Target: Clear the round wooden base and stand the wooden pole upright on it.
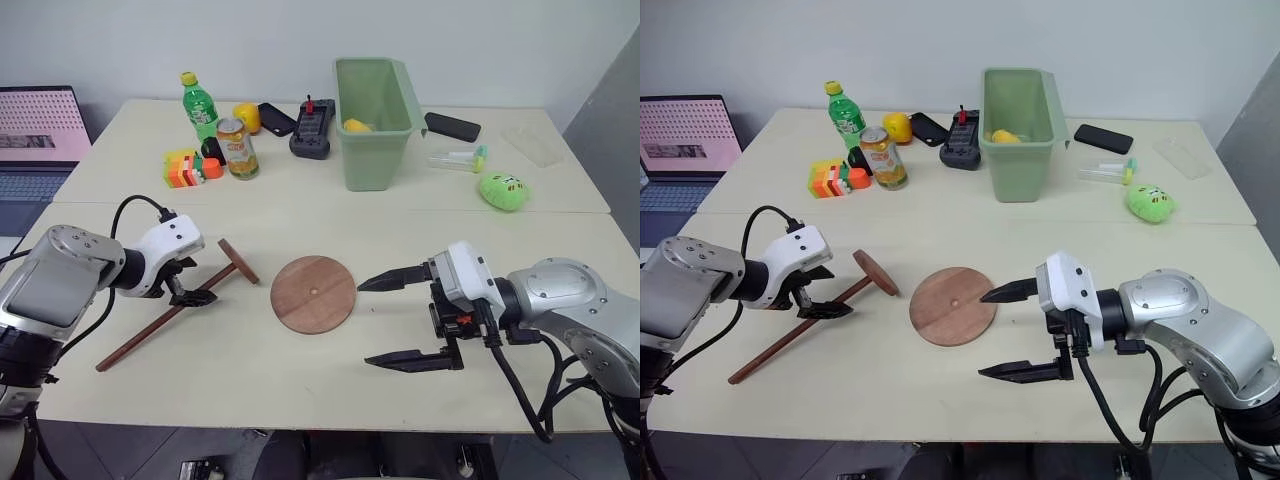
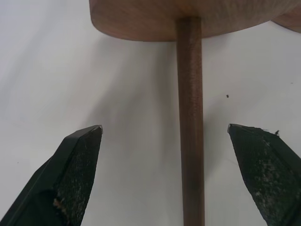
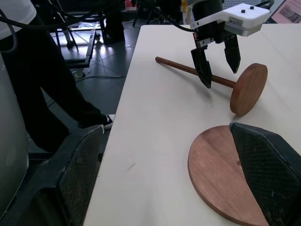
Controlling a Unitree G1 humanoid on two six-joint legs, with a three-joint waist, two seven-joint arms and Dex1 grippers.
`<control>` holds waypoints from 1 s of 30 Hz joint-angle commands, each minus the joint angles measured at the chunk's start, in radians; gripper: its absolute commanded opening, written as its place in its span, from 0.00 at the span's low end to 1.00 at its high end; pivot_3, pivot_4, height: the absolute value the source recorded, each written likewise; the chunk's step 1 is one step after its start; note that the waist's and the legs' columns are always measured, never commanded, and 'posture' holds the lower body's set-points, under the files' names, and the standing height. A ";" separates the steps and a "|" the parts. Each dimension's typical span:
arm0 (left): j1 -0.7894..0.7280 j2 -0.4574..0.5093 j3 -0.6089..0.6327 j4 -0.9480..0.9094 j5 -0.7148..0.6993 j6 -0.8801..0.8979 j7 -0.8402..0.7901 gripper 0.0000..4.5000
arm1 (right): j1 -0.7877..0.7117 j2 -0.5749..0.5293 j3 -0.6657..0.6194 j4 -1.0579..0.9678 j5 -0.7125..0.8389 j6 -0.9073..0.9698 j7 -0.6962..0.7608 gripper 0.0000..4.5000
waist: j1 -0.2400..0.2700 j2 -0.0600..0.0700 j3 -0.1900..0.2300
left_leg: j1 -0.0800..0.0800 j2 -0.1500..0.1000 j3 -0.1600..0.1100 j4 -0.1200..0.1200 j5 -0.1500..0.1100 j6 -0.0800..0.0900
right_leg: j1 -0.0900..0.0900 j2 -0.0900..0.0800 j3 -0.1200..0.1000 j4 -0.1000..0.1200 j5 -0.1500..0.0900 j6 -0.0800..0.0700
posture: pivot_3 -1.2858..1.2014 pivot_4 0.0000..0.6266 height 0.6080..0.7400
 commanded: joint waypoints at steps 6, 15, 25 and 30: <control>0.004 -0.002 -0.015 0.010 0.046 -0.032 -0.018 0.79 | -0.036 -0.007 -0.042 -0.012 0.004 -0.024 0.009 1.00 | 0.001 0.000 0.000 | 0.000 0.000 0.000 0.001 0.000 0.000 | 0.000 0.000 0.000 0.001 0.000 0.000 | 0.52 0.24 1.00; 0.000 -0.022 -0.011 0.011 0.061 -0.025 -0.017 0.38 | -0.038 -0.010 -0.047 -0.010 0.009 -0.020 0.014 1.00 | 0.001 0.000 0.000 | 0.000 0.000 0.000 0.002 0.000 0.000 | 0.000 -0.001 0.000 0.002 0.000 0.000 | 0.52 0.24 1.00; -0.028 -0.029 -0.006 0.041 0.077 -0.046 -0.032 0.06 | -0.045 -0.011 -0.053 0.007 0.021 -0.015 0.020 1.00 | 0.001 0.000 0.000 | 0.000 0.000 0.000 0.003 0.000 0.000 | 0.000 -0.001 0.000 0.003 0.000 0.000 | 0.52 0.24 1.00; -0.049 -0.031 0.003 0.058 0.072 -0.049 -0.039 0.06 | -0.049 -0.012 -0.053 0.011 0.021 -0.015 0.022 1.00 | 0.000 0.000 0.000 | 0.000 0.000 0.000 0.004 0.000 0.000 | 0.000 -0.001 0.000 0.003 0.000 0.000 | 0.52 0.24 1.00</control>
